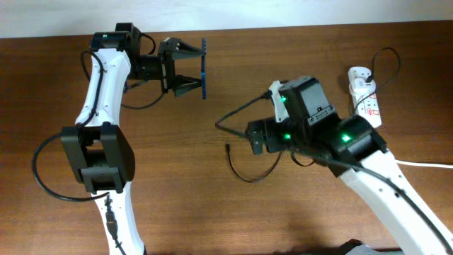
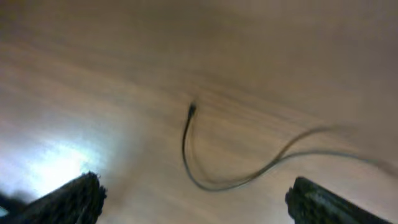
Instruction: Plug charger to phone and switch on socket
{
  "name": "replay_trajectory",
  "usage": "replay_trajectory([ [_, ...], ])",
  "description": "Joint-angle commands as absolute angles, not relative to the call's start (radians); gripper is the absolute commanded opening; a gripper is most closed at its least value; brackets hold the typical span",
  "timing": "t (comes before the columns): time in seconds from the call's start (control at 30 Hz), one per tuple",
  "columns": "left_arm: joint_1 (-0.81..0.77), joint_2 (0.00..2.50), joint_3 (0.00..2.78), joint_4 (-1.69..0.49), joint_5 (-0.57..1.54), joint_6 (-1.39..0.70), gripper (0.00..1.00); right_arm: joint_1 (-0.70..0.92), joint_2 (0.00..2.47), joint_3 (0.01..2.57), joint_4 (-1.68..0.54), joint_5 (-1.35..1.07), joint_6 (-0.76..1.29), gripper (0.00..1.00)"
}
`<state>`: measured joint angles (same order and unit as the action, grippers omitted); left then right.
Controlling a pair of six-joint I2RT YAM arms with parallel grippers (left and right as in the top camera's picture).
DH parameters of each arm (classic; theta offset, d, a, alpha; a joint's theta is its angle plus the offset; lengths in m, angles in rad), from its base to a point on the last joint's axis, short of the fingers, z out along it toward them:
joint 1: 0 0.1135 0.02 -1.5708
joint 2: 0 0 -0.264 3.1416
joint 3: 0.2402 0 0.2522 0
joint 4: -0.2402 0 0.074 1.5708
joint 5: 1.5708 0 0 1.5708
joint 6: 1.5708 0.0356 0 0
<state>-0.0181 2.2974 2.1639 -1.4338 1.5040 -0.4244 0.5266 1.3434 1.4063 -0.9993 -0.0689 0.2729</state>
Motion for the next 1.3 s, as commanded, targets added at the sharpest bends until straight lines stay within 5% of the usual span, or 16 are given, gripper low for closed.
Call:
replay_trajectory([
  [0.0, -0.01, 2.294, 2.192, -1.434, 1.557, -0.426, 0.76, 0.606, 1.315, 1.551, -0.981, -0.02, 0.269, 0.98],
  [0.1, -0.01, 2.294, 2.192, -1.435, 1.557, -0.426, 0.76, 0.651, 1.316, 1.589, -0.908, -0.014, 0.256, 0.98],
  [0.27, -0.01, 2.294, 2.192, -1.434, 1.557, -0.426, 0.76, 0.927, 1.473, 1.647, -0.929, 0.56, 0.298, 0.98],
  [0.47, -0.01, 2.294, 2.192, -1.435, 1.557, -0.426, 0.75, 0.99, 1.776, 1.968, -0.957, 0.734, 0.397, 0.98],
  [0.63, -0.01, 2.294, 2.192, -1.473, 1.574, -0.426, 0.76, 0.952, 1.791, 1.967, -0.892, 0.692, 0.593, 1.0],
  [0.8, -0.01, 2.294, 2.192, -1.483, 1.574, -0.426, 0.76, 0.884, 1.792, 1.966, -0.95, 0.611, 0.623, 0.88],
  [0.87, -0.01, 2.294, 2.192, -1.506, 1.574, -0.426, 0.76, 0.85, 1.796, 1.966, -0.955, 0.518, 0.618, 0.75],
  [1.13, -0.01, 2.294, 2.192, -1.505, 1.571, -0.426, 0.76, 0.85, 1.866, 1.966, -0.917, 0.508, 0.554, 0.8],
  [1.27, -0.013, 2.294, 2.192, -1.505, 1.572, -0.426, 0.74, 0.851, 1.894, 1.966, -0.9, 0.536, 0.555, 0.73],
])
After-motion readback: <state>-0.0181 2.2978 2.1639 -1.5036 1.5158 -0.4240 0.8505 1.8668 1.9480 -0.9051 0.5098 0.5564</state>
